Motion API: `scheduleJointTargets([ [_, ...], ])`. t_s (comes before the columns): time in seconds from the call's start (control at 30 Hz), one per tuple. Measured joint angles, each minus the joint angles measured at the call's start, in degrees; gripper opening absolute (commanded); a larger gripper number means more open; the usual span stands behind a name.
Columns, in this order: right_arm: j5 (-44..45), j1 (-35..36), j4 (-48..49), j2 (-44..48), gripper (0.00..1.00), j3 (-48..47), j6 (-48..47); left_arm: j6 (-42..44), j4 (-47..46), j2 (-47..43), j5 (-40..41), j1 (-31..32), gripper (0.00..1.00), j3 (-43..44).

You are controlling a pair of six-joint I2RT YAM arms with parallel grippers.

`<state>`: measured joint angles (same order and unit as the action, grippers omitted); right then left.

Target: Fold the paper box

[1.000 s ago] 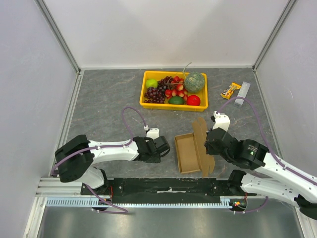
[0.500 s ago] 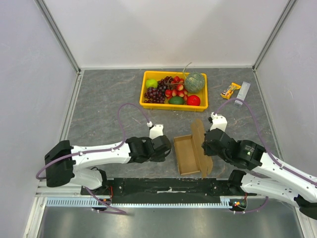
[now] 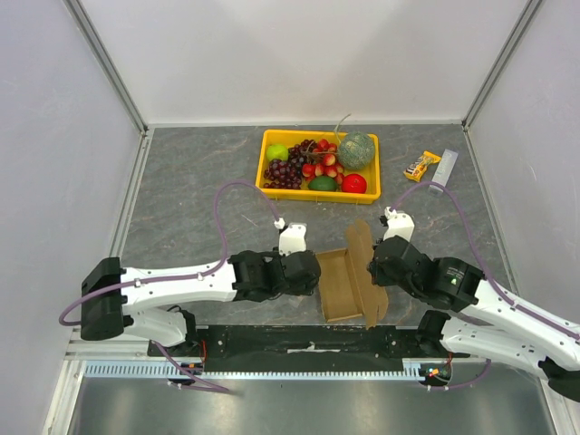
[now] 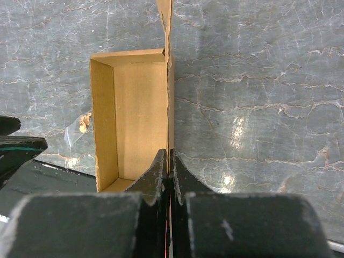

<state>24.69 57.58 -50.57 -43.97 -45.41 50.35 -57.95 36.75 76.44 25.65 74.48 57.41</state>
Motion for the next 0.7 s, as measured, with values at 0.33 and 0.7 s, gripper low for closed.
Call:
scheduleJointTargets([
  [0.33, -0.24, -0.02, 0.15, -0.13, 0.01, 0.02, 0.0, -1.33, -0.79, 4.52, -1.09, 0.02, 0.75, -8.85],
  [0.7, -0.35, -0.02, 0.15, 0.66, 0.01, 0.02, 0.02, 0.42, -7.26, 14.34, -2.25, 0.02, 0.64, -8.24],
])
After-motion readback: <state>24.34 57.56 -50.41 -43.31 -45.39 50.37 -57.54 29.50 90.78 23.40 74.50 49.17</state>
